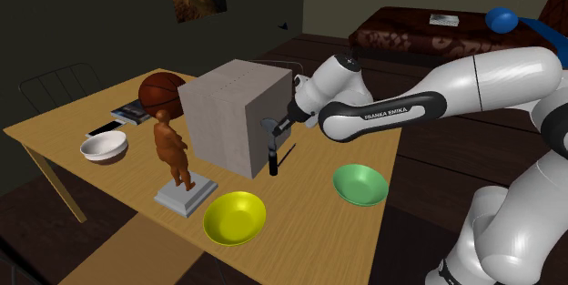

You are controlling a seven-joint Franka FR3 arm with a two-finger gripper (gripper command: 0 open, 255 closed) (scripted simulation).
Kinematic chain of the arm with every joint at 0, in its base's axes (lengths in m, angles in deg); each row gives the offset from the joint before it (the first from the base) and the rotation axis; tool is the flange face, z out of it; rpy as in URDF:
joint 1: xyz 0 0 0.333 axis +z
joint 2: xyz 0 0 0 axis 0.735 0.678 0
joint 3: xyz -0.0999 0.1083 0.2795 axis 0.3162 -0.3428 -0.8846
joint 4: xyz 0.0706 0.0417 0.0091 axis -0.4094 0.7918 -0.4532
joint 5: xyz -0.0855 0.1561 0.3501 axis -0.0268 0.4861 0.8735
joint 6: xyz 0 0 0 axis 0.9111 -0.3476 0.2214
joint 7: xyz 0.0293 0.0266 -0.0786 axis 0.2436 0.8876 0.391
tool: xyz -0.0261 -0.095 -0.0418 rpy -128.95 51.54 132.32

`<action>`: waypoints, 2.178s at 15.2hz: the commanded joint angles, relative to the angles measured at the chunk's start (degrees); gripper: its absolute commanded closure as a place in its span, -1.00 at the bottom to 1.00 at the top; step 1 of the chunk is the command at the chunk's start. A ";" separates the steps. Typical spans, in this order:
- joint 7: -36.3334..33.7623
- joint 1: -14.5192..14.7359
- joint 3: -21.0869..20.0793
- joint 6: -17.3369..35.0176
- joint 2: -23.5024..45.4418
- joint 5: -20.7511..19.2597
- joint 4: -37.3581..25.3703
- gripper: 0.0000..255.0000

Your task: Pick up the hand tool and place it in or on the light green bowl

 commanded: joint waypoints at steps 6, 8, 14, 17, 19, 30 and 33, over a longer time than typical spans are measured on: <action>-0.04 -0.02 -0.02 -3.11 -0.81 -0.05 -2.27 1.00; -0.06 -0.02 -0.03 -4.66 -1.16 -0.08 -3.48 1.00; -0.11 -0.03 -0.06 -9.29 -1.88 -0.12 -7.38 1.00; -0.13 -0.03 -0.07 -11.60 -2.08 -0.14 -9.50 1.00; -0.14 -0.03 -0.08 -13.14 -2.14 -0.14 -10.97 1.00; 1.21 -0.39 0.73 -20.36 -10.45 0.14 -9.88 1.00; 2.21 -0.70 1.41 -22.77 -16.63 0.17 -6.12 1.00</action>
